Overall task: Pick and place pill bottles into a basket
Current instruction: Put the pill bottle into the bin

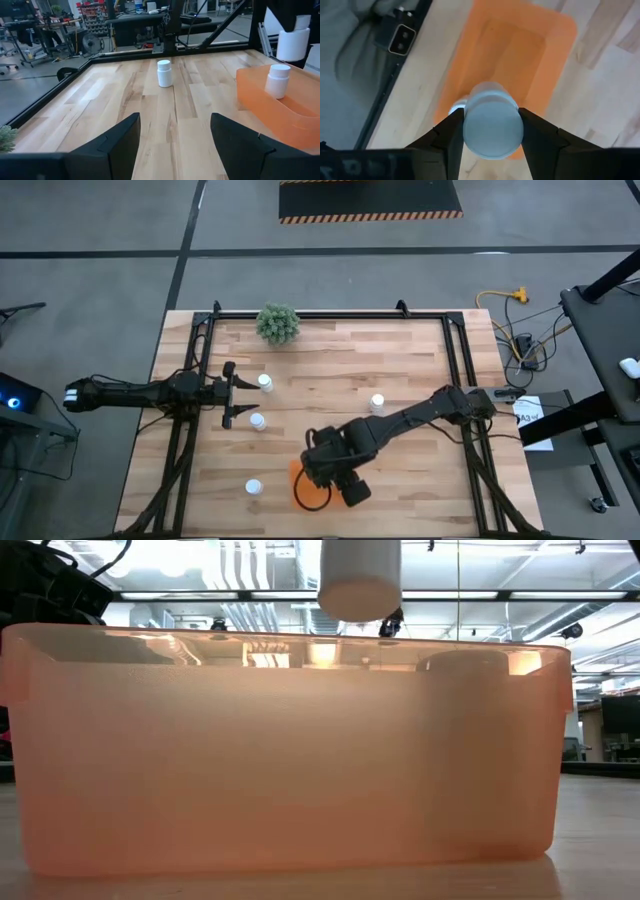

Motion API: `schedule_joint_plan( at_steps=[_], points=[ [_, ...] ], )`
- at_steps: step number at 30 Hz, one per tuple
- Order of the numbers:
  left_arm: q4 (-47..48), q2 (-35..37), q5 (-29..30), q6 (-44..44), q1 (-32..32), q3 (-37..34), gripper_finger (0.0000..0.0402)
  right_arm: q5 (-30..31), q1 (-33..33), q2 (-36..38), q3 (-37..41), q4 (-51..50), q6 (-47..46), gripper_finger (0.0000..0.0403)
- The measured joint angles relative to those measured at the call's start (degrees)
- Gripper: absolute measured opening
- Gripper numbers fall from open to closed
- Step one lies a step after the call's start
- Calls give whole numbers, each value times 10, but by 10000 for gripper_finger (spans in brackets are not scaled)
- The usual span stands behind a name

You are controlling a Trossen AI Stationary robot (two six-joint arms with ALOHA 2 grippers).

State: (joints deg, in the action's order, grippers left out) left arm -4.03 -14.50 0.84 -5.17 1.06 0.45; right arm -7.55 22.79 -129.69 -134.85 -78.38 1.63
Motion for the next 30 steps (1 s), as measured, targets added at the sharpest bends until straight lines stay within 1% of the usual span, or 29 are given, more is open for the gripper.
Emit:
schedule_joint_plan(
  at_steps=[10, 22, 30],
  points=[
    [0, -1, 0, 0, 0, 0, 224, -5, 6, -16, 4, 29, 15, 152],
    [0, 0, 0, 0, 1, 0, 224, -15, 13, -17, 8, 57, 16, 152],
    [0, -1, 0, 0, 0, 0, 224, -15, 14, -41, 13, 70, 31, 152]
  ],
)
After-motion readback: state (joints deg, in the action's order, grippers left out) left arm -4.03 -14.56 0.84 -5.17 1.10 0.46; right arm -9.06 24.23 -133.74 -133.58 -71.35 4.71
